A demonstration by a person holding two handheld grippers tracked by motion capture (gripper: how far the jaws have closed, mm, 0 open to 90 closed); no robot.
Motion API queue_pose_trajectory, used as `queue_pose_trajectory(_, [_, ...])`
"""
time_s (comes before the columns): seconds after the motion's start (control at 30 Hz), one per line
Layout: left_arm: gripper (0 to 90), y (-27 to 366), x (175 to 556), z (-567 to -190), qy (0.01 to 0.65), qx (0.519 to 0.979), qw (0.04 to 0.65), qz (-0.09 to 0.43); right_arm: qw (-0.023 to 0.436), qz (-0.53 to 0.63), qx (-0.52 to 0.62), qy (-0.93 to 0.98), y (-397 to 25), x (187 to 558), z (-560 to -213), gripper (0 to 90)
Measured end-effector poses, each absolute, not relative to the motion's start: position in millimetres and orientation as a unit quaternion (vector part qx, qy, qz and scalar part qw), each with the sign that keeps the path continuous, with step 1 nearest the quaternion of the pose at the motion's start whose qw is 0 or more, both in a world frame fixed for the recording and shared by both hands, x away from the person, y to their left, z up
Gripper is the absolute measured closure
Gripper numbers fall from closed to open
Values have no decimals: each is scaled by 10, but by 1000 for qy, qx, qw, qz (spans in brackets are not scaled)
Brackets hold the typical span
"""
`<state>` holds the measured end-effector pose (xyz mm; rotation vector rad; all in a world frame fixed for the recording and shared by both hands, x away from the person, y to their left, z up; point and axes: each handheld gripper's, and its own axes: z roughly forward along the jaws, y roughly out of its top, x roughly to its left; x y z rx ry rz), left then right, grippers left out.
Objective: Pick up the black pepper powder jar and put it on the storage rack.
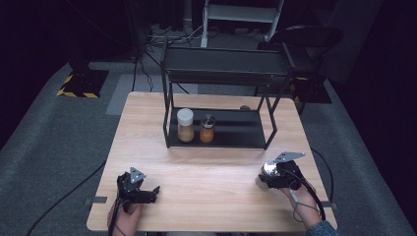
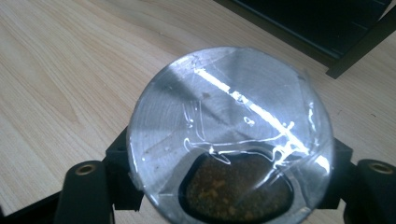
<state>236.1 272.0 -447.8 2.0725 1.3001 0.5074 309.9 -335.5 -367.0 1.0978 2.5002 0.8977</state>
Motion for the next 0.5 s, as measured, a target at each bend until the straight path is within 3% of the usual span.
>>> queue_pose_trajectory(0.5, [2,2720,2361,-4478,494,787,316,193,127,297,373,870,-3247,3199,-3459,313])
